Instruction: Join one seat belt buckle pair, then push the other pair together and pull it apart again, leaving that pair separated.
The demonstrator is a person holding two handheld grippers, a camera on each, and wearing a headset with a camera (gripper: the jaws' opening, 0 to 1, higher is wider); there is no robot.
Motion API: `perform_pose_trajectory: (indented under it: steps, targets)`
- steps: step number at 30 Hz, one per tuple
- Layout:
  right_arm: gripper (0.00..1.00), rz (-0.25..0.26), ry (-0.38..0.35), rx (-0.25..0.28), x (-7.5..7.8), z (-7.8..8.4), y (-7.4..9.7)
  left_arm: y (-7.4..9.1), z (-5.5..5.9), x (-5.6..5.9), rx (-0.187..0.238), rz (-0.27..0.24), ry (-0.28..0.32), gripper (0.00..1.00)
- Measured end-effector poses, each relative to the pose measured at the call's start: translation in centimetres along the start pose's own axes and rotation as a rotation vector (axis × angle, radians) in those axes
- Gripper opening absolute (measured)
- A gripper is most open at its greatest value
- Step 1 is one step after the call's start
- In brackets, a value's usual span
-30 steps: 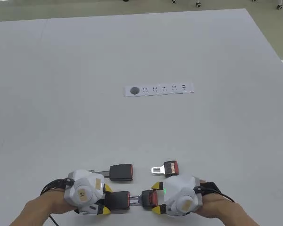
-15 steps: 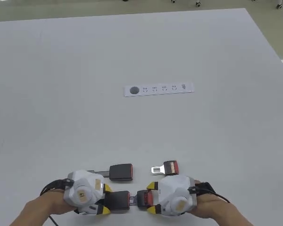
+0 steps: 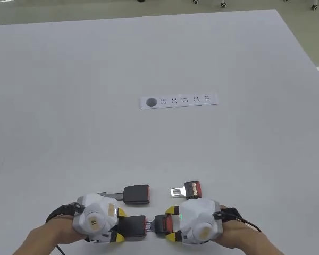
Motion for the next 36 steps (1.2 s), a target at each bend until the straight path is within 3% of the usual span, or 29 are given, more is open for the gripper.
perform_pose_trajectory:
  steps: [12,32,36]
  targets:
    - [0.27,-0.002,-0.013,0.004,0.0,-0.1,-0.3,0.1,-0.3,0.1,-0.006,0.004,-0.008,0.29]
    - [0.27,-0.01,-0.023,0.005,0.2,1.1,-2.1,-0.1,-0.2,0.0,-0.004,0.004,-0.007,0.29]
    - [0.27,-0.013,-0.013,0.016,0.0,0.1,-2.1,-0.2,-0.2,0.1,-0.006,0.004,-0.009,0.29]
Point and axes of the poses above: the centre of the closed fingertips' face, and the gripper's own axes: y roughly backward along the fingers, x roughly to its right, z roughly out of its underside, the point moved 3 cm from there along y, roughly backward along the fingers, and after that the axes turned 9 degrees about x, right-handed, at the moved point
